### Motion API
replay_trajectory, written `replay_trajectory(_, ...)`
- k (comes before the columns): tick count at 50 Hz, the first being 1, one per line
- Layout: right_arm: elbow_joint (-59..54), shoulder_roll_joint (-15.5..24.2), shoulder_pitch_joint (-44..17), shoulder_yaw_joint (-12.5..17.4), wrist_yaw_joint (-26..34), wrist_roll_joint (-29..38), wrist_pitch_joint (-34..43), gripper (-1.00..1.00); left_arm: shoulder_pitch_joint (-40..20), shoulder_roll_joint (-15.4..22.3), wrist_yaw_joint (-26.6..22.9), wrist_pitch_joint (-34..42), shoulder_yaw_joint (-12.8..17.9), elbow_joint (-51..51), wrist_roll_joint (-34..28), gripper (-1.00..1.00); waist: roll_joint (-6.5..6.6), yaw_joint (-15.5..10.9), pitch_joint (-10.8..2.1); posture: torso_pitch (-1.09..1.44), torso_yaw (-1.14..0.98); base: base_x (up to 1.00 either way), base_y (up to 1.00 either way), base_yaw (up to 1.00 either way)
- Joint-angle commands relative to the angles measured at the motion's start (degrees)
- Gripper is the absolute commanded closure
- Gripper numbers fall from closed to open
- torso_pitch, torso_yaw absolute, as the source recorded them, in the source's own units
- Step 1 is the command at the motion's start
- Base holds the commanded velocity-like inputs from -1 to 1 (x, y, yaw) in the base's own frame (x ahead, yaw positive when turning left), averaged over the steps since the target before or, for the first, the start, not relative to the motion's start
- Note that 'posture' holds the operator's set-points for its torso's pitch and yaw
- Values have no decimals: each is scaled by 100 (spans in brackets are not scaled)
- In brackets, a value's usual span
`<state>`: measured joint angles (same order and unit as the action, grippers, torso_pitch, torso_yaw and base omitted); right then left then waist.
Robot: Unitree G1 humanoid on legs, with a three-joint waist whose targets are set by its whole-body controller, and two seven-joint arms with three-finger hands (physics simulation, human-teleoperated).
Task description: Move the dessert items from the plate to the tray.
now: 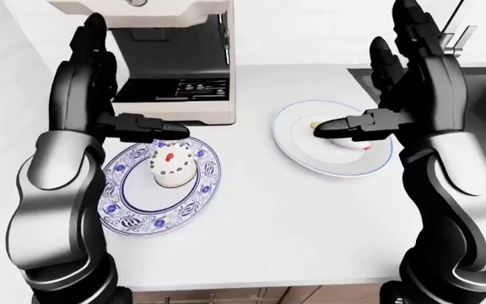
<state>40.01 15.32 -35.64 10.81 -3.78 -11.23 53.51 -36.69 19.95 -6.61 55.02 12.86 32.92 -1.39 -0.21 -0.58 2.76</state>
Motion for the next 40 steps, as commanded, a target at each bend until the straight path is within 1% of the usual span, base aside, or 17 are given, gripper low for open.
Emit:
replay_trajectory(1,108,47,-156,45,-22,44,-117,-100,-164,77,23,-160,54,137,-8,-100,6,6,-121,0,0,0,0,0)
replay_trajectory(11,28,31,-237,7,-38,143,84,-100,-213,136,9,-138,74,106,8,-100,4,10,-132,0,0,0,0,0)
replay_trajectory(12,-11,28,-264,50,-40,128,106,-100,-228,149,4,-137,78,98,11,-100,28,22,-205,0,0,-23,-6,0)
replay_trajectory(14,-4,17,-316,59,-67,97,209,-100,-244,158,6,-143,72,81,12,-100,127,35,-429,0,0,-70,-20,0)
replay_trajectory(16,-16,75,-285,-17,-35,147,168,-100,-254,152,11,-138,62,77,12,-100,375,40,-373,0,0,-84,-31,0)
replay_trajectory(17,-24,71,-312,-20,-37,163,183,-100,-257,148,12,-135,58,75,14,-100,398,52,-395,0,0,-86,-25,0)
replay_trajectory(19,1,50,-293,13,-14,167,65,-100,-237,146,13,-169,58,59,10,-100,251,72,-376,0,0,-36,-12,0)
replay_trajectory(20,-5,46,-270,3,-4,176,36,-100,-207,141,8,-193,62,59,9,-100,36,-17,-183,0,0,0,0,0)
replay_trajectory(21,-10,61,-248,-22,10,213,20,-100,-201,140,8,-200,65,55,6,-100,-117,-58,-75,0,0,0,0,0)
replay_trajectory(22,-17,50,-230,-25,14,234,5,-100,-185,139,5,-207,67,62,6,-100,-346,-109,-60,0,0,0,0,0)
replay_trajectory(24,-10,30,-203,-15,29,254,-15,-100,-181,139,11,-193,64,67,-3,-100,-201,-35,43,0,0,0,0,0)
replay_trajectory(27,26,12,-198,-4,44,261,0,-100,-164,122,9,-172,66,97,-3,-100,-183,-28,-88,0,0,0,0,0)
replay_trajectory(31,51,2,-150,0,58,289,-16,-100,-142,99,11,-170,41,114,-19,-100,-59,40,-98,0,0,0,0,0)
replay_trajectory(33,63,-3,-136,-8,74,294,-22,-100,-106,90,1,-207,50,113,-26,-100,59,73,-106,0,0,0,0,0)
replay_trajectory(35,48,-4,-105,-40,107,351,-45,-100,-83,80,2,-243,58,98,-34,-100,264,117,-143,0,0,0,0,0)
replay_trajectory(36,44,-13,-121,-25,106,358,-37,-100,-67,84,-5,-259,54,97,-41,-100,160,94,-87,0,0,0,0,0)
replay_trajectory(40,-113,116,-456,-172,175,545,288,-100,-34,79,-14,-297,70,76,-40,-100,102,74,-130,0,0,0,0,0)
